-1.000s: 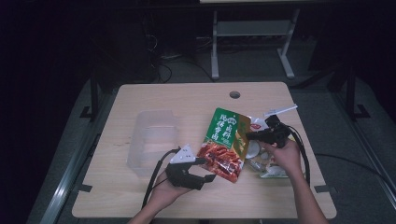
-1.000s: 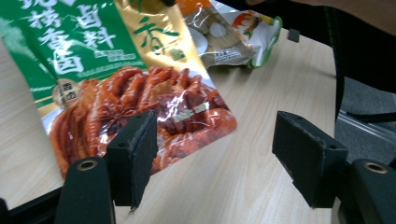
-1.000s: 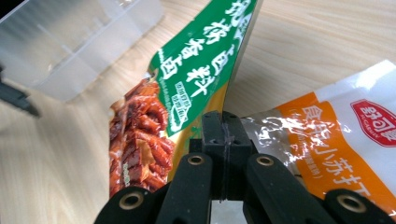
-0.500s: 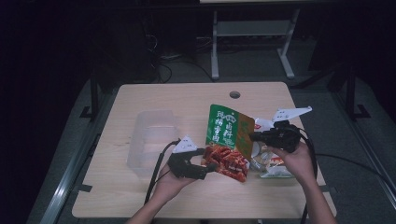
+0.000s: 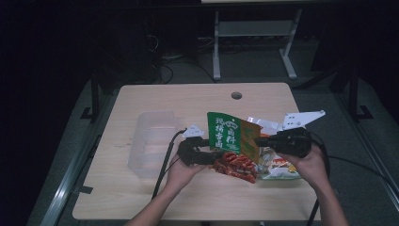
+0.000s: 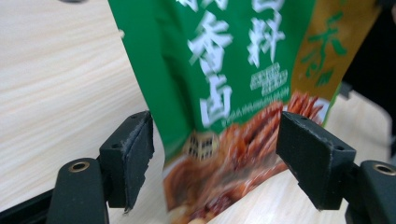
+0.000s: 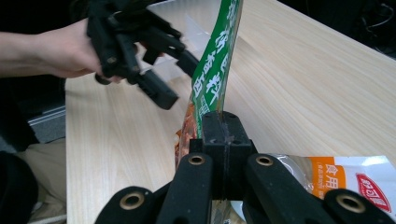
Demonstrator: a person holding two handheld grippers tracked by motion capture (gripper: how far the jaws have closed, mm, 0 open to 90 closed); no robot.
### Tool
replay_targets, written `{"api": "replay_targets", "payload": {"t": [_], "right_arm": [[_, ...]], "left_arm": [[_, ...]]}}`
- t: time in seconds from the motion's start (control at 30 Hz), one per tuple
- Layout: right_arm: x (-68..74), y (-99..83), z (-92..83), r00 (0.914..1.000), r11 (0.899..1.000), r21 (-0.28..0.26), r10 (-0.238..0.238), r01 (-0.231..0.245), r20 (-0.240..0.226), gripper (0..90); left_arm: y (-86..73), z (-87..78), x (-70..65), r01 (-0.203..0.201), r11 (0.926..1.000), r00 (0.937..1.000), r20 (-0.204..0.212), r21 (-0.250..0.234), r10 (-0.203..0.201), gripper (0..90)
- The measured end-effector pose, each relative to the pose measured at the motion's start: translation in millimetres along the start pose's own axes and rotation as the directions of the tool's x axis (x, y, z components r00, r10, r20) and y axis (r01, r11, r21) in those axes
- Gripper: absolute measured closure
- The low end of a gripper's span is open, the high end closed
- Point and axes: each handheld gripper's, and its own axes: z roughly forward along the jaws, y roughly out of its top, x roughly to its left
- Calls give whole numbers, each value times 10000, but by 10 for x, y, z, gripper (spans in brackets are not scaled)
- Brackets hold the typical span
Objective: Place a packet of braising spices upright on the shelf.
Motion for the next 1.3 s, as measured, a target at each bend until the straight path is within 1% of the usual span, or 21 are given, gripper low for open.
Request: {"api": "replay_targets", "payload": {"t": [0.03, 0.07, 0.1, 0.2, 0.23, 0.3, 0.33, 0.43, 0.47, 0.53, 0.67, 0.73, 0.8, 0.87, 0.97, 1.03, 1.07, 1.1, 1.17, 1.23, 1.3], "right_arm": [[-15, -9, -11, 10000, 10000, -18, 18, -18, -26, 900], [-15, -9, -11, 10000, 10000, -18, 18, -18, -26, 900], [-20, -16, -13, 10000, 10000, -12, 42, -42, -66, 900], [-36, -50, -11, 9999, 9999, 52, 138, -138, 29, 900], [-57, -76, -20, 9997, 9997, -12, 234, -234, 41, 900], [-80, -106, -38, 9994, 9994, -91, 346, -345, 44, 899], [-80, -106, -38, 9994, 9994, -91, 346, -345, 44, 899], [-106, -171, -42, 9983, 9981, -195, 578, -576, 79, 899], [-106, -171, -42, 9983, 9981, -195, 578, -576, 79, 899], [-127, -197, -45, 9974, 9970, -308, 719, -716, 77, 897], [-176, -230, -23, 9940, 9930, -431, 1096, -1096, -40, 889], [-198, -234, 10, 9928, 9921, -364, 1197, -1199, -85, 858], [-209, -230, 87, 9909, 9911, 20, 1330, -1330, -203, 818], [-196, -223, 165, 9914, 9912, 338, 1290, -1283, -206, 796], [-177, -201, 272, 9906, 9904, 468, 1315, -1298, -365, 758], [-163, -178, 331, 9910, 9906, 554, 1277, -1253, -408, 764], [-158, -166, 354, 9908, 9905, 570, 1275, -1248, -459, 807], [-133, -140, 371, 9920, 9910, 653, 1194, -1166, -407, 882], [-103, -124, 368, 9910, 9901, 704, 1251, -1216, -478, 891], [-82, -117, 359, 9912, 9902, 697, 1242, -1209, -462, 893], [-20, -105, 314, 9907, 9913, 498, 1245, -1218, -547, 895]], "left_arm": [[20, 17, 10, 37, 10000, 9999, 102, -10, -37, 376], [36, 29, 25, 77, 10000, 9995, 300, 48, -78, 376], [49, 37, 45, 114, 9999, 9990, 419, 114, -119, 412], [40, 24, 83, 109, 9999, 9986, 521, 99, -114, 627], [23, 11, 89, 42, 10000, 9983, 578, 16, -43, 739], [15, 3, 96, 34, 10000, 9977, 681, -2, -34, 792], [7, 1, 89, 21, 10000, 9975, 700, -50, -17, 792], [-14, -3, 41, -151, 9997, 9982, 571, -177, 161, 847], [-20, -9, 41, -270, 9994, 9980, 570, -204, 281, 847], [-28, -14, 21, -323, 9991, 9983, 486, -261, 335, 861], [-49, -30, -21, -648, 9974, 9977, 157, -327, 653, 873], [-54, -34, -28, -671, 9971, 9975, 176, -360, 678, 874], [-52, -35, -39, -817, 9960, 9965, 122, -350, 822, 874], [-53, -36, -50, -880, 9955, 9961, 83, -347, 883, 874], [-57, -49, -51, -955, 9949, 9954, 82, -319, 958, 873], [-63, -61, -51, -910, 9954, 9958, 88, -295, 913, 871], [-69, -72, -46, -885, 9957, 9960, 96, -290, 888, 869], [-74, -79, -46, -810, 9962, 9966, 124, -310, 815, 857], [-90, -112, -49, -735, 9967, 9972, 127, -344, 740, 832], [-89, -132, -55, -781, 9964, 9969, 93, -340, 785, 814], [-88, -194, -81, -848, 9958, 9964, 40, -352, 850, 762]]}}
